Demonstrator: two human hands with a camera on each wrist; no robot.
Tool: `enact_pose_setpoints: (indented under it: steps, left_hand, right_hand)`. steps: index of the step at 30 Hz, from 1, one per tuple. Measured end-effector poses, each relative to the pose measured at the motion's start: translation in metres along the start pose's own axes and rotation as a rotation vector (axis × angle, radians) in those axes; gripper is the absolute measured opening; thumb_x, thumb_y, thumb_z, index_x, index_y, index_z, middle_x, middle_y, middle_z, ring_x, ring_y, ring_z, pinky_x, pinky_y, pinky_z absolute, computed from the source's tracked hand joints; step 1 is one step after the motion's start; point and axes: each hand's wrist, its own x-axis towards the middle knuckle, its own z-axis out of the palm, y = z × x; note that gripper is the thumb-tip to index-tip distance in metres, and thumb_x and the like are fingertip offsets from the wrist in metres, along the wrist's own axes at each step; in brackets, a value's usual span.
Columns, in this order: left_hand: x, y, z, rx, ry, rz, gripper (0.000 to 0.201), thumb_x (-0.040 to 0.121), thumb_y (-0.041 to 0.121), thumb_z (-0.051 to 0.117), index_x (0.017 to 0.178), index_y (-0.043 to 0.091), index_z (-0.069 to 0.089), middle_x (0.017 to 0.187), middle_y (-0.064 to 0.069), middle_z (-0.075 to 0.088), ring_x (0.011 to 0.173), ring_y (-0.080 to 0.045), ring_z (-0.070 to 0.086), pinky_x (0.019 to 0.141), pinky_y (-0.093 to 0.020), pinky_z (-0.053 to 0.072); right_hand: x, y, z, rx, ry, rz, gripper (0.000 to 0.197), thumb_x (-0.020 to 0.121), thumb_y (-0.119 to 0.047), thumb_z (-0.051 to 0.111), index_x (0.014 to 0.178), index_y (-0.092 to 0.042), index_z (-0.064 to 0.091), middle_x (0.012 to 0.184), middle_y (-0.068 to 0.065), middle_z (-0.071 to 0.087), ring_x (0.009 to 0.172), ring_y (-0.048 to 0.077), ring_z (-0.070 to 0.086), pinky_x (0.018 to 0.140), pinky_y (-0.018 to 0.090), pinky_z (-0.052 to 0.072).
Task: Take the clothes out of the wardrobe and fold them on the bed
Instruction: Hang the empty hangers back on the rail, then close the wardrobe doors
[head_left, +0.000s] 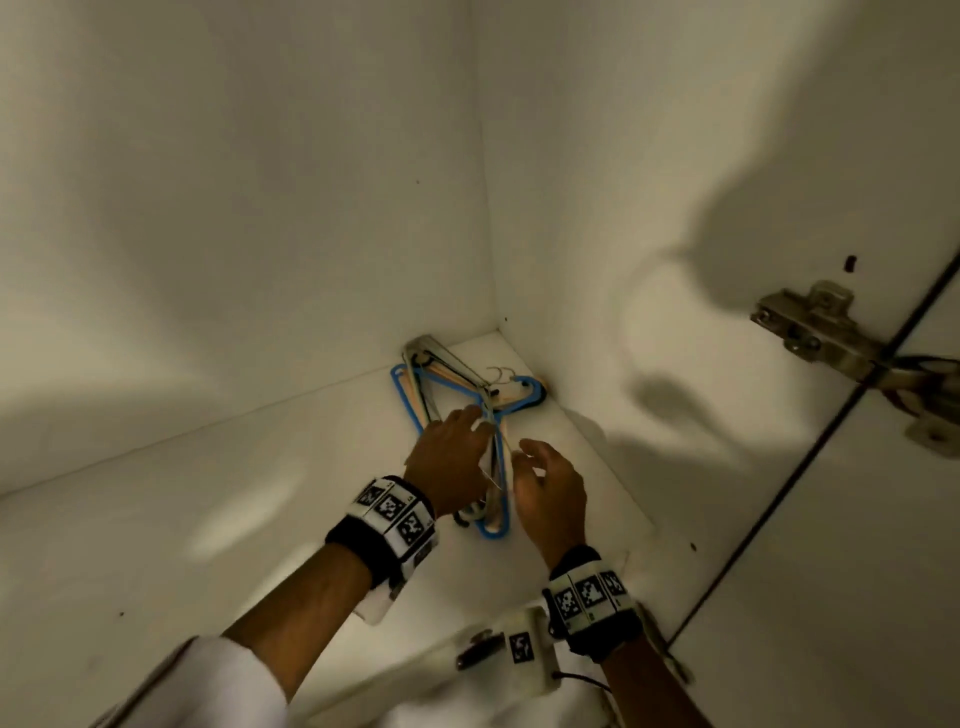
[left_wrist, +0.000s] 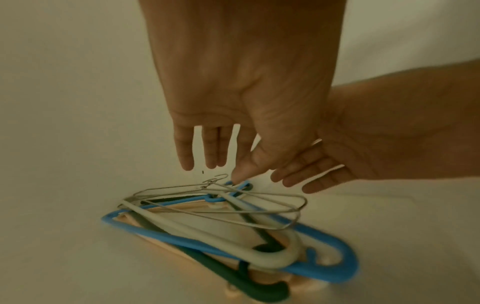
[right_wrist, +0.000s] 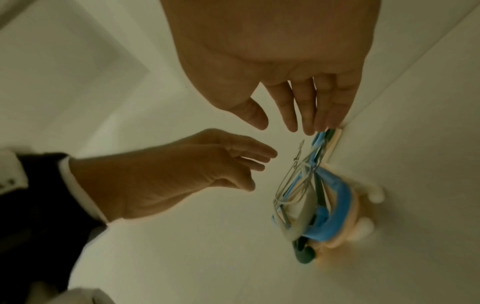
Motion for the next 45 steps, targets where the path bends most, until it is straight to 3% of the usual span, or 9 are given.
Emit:
enact_pose_setpoints:
  steps: [2, 6, 9, 18, 27, 33, 38, 42, 45]
  left_hand:
    - [-0.018, 0.009, 0.006, -0.254, 0.125, -0.003, 0.055, 0.084, 0.017, 0.058, 0.139, 0.01, 0.054, 0.146, -0.007, 0.044, 0.129, -0.031, 0.049, 0.099, -0.041, 0.046]
    - [-0.073, 0.05, 0.031, -0.638, 0.181, 0.056, 0.044, 0.085, 0.021, 0.054, 0.128, 0.018, 0.061, 0.132, 0.004, 0.054, 0.119, -0.016, 0.054, 0.096, -0.033, 0.047]
    - [-0.116, 0.092, 0.052, -0.776, 0.135, 0.128, 0.041, 0.087, 0.019, 0.056, 0.128, 0.022, 0.063, 0.13, 0.008, 0.055, 0.119, -0.011, 0.054, 0.1, -0.033, 0.048]
    - [-0.239, 0.24, 0.096, -0.951, 0.005, 0.375, 0.042, 0.091, 0.016, 0.063, 0.129, 0.032, 0.061, 0.129, 0.016, 0.056, 0.117, 0.0, 0.054, 0.098, -0.033, 0.053]
    - [-0.297, 0.366, 0.08, -0.965, 0.017, 0.64, 0.034, 0.097, 0.025, 0.059, 0.132, 0.028, 0.059, 0.131, 0.016, 0.054, 0.116, 0.0, 0.054, 0.095, -0.029, 0.054]
    - [-0.325, 0.445, 0.065, -0.939, -0.017, 0.753, 0.034, 0.1, 0.03, 0.057, 0.133, 0.024, 0.058, 0.133, 0.012, 0.053, 0.116, -0.002, 0.054, 0.093, -0.03, 0.056]
    - [-0.331, 0.495, 0.054, -0.957, 0.03, 0.708, 0.048, 0.097, 0.043, 0.054, 0.141, 0.025, 0.049, 0.139, 0.01, 0.044, 0.119, -0.007, 0.053, 0.095, -0.035, 0.056]
    - [-0.327, 0.525, 0.039, -1.031, 0.198, 0.546, 0.053, 0.097, 0.045, 0.059, 0.144, 0.024, 0.045, 0.142, 0.01, 0.041, 0.12, -0.005, 0.051, 0.094, -0.035, 0.056]
    - [-0.329, 0.544, 0.032, -1.033, 0.315, 0.459, 0.054, 0.096, 0.047, 0.06, 0.142, 0.022, 0.046, 0.142, 0.008, 0.04, 0.118, -0.01, 0.054, 0.092, -0.037, 0.057]
  right_hand:
    - [-0.019, 0.004, -0.019, 0.039, 0.0, -0.002, 0.027, 0.104, -0.023, 0.058, 0.115, -0.005, 0.075, 0.114, 0.012, 0.075, 0.107, 0.028, 0.068, 0.082, 0.015, 0.046]
    - [-0.074, 0.025, -0.056, 0.197, 0.112, 0.082, 0.035, 0.077, -0.055, 0.052, 0.088, -0.034, 0.078, 0.097, -0.005, 0.079, 0.095, 0.022, 0.072, 0.094, 0.047, 0.056]
    - [-0.129, 0.039, -0.083, 0.236, 0.2, 0.123, 0.02, 0.086, -0.039, 0.058, 0.088, -0.034, 0.078, 0.095, -0.008, 0.079, 0.097, 0.02, 0.072, 0.096, 0.053, 0.056]
    - [-0.312, 0.08, -0.179, 0.034, 0.435, 0.147, 0.022, 0.096, -0.025, 0.057, 0.097, -0.035, 0.077, 0.096, -0.013, 0.078, 0.092, 0.004, 0.071, 0.086, 0.046, 0.061]
    - [-0.438, 0.121, -0.32, 0.052, 0.905, 0.229, 0.016, 0.093, -0.038, 0.062, 0.097, -0.036, 0.077, 0.101, -0.01, 0.077, 0.101, 0.011, 0.07, 0.095, 0.054, 0.058]
    - [-0.469, 0.112, -0.401, 0.145, 1.145, 0.176, 0.016, 0.1, -0.024, 0.06, 0.098, -0.03, 0.075, 0.1, -0.004, 0.075, 0.101, 0.022, 0.069, 0.093, 0.056, 0.057]
    - [-0.436, 0.103, -0.463, 0.285, 0.973, 0.196, 0.031, 0.093, -0.042, 0.055, 0.102, -0.024, 0.078, 0.11, -0.001, 0.077, 0.114, 0.027, 0.068, 0.097, 0.047, 0.052]
    - [-0.421, 0.083, -0.475, 0.452, 0.719, 0.18, 0.038, 0.107, -0.033, 0.04, 0.102, -0.018, 0.075, 0.096, -0.001, 0.08, 0.093, 0.018, 0.074, 0.082, 0.031, 0.056]
    - [-0.421, 0.092, -0.48, 0.521, 0.603, 0.158, 0.043, 0.109, -0.037, 0.037, 0.123, -0.014, 0.071, 0.113, 0.003, 0.078, 0.109, 0.02, 0.072, 0.092, 0.033, 0.054]
